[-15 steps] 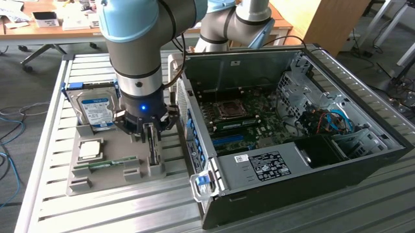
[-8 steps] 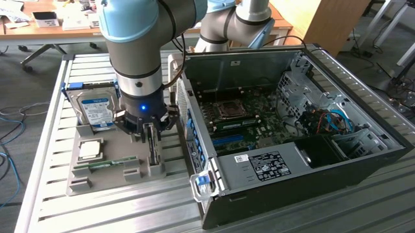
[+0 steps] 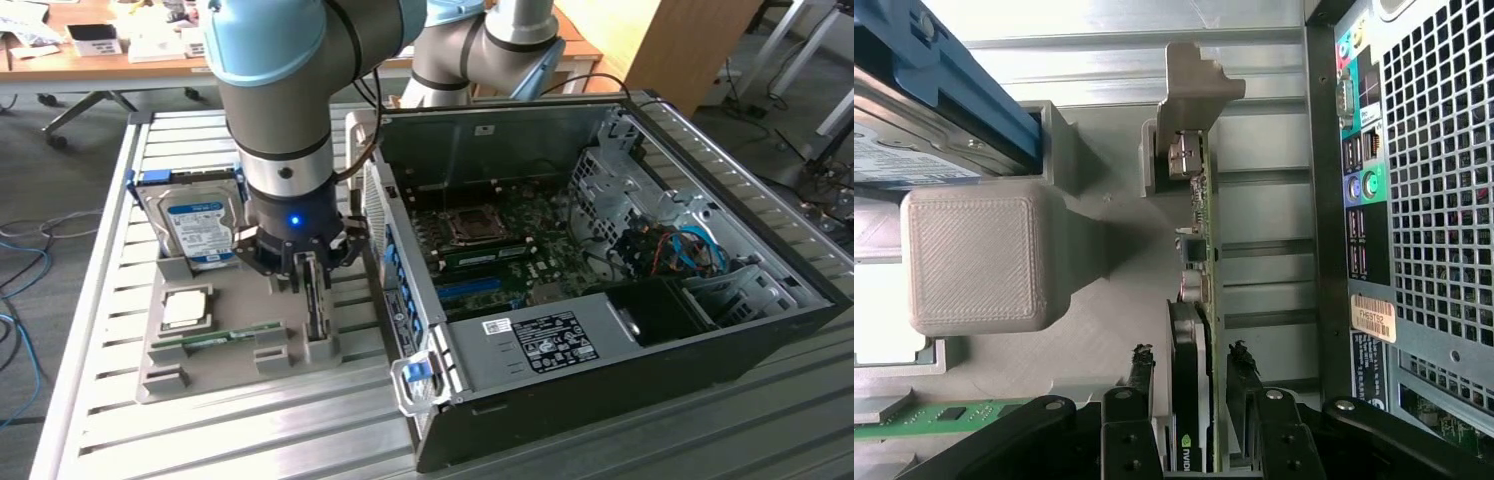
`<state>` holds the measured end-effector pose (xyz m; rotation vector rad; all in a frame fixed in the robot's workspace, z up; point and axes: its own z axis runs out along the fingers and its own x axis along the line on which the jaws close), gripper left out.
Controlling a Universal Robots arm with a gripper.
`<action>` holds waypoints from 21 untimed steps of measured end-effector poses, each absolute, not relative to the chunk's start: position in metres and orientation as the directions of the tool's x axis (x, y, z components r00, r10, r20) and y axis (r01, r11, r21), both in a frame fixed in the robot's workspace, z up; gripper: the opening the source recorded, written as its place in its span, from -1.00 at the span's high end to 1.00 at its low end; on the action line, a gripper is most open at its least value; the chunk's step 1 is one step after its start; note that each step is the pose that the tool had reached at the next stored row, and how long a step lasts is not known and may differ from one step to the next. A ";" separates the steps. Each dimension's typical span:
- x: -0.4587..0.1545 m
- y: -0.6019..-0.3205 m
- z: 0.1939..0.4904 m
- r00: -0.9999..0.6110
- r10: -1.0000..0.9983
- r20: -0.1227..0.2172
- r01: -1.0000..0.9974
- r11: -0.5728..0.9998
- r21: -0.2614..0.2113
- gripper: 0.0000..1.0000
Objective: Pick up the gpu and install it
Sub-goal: 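Pick up the gpu and move the gpu toward the slot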
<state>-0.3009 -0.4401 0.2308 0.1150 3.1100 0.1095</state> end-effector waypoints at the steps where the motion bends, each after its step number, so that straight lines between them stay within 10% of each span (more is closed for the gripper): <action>1: -0.301 -0.440 0.231 -0.997 0.075 -0.025 0.073 0.995 0.071 0.14; 21: -0.301 -0.440 0.231 -0.997 0.075 -0.025 0.073 0.995 0.071 0.30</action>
